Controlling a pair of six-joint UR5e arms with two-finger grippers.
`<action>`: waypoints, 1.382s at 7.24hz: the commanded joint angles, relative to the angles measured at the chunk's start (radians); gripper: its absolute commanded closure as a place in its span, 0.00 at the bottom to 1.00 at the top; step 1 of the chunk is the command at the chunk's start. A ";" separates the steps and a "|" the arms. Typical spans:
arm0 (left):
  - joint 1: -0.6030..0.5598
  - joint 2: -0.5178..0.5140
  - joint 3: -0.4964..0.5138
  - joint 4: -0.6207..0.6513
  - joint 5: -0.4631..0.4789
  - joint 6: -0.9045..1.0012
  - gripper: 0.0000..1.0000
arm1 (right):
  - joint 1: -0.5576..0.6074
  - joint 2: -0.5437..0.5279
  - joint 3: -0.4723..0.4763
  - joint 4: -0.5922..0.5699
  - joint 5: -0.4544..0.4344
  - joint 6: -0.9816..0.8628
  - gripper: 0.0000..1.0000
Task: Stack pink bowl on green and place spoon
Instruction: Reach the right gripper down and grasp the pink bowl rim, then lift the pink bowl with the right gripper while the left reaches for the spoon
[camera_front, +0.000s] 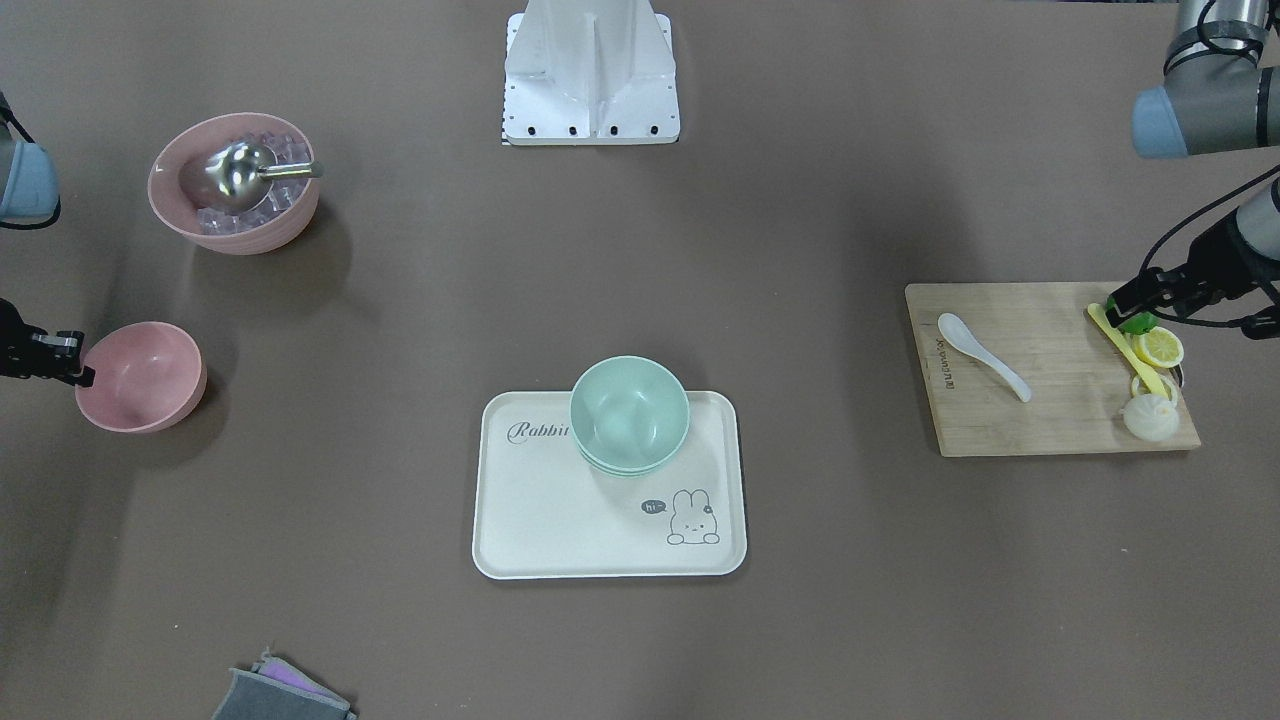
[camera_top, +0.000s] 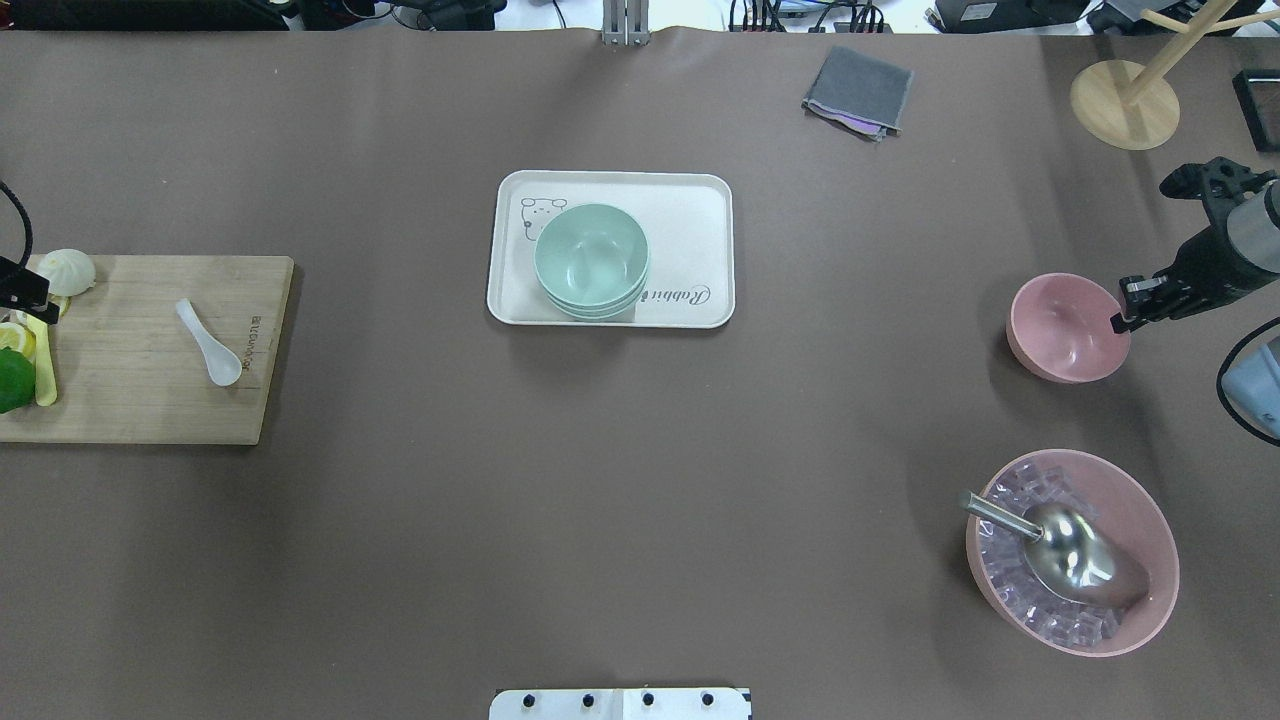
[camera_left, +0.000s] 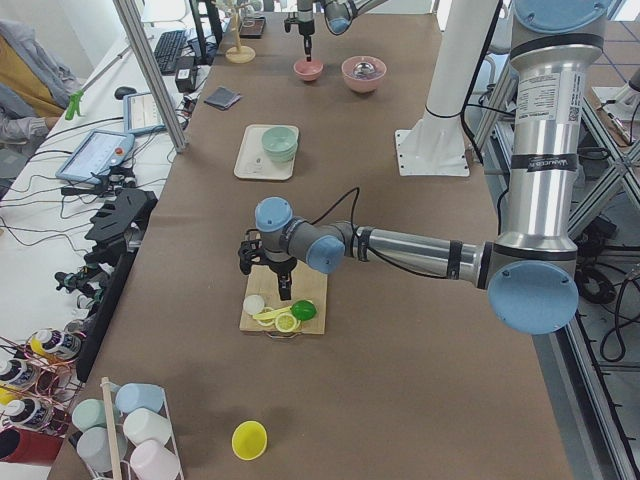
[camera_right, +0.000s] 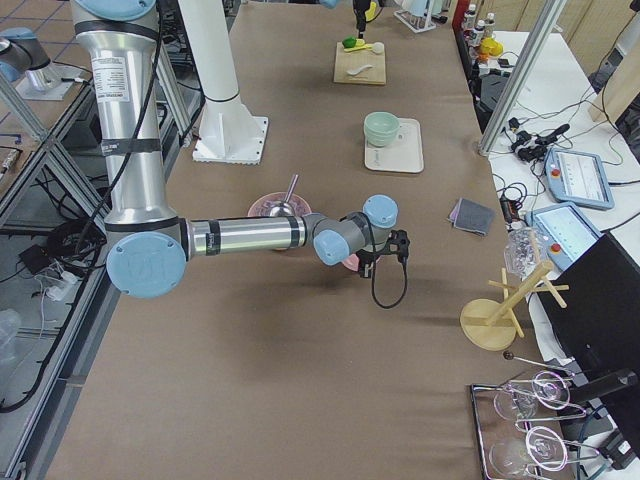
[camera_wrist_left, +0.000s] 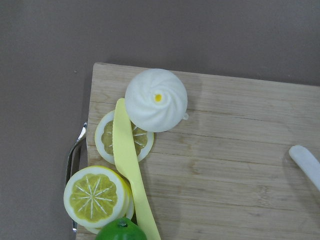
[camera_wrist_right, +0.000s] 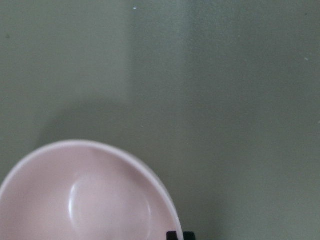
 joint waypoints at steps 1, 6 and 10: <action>0.047 -0.053 0.018 0.000 0.002 -0.109 0.03 | -0.001 0.069 0.054 -0.014 0.023 0.159 1.00; 0.086 -0.210 0.164 0.002 0.000 -0.296 0.07 | -0.181 0.507 0.051 -0.167 -0.052 0.657 1.00; 0.111 -0.224 0.160 0.000 0.000 -0.347 0.07 | -0.347 0.753 -0.049 -0.241 -0.219 0.878 1.00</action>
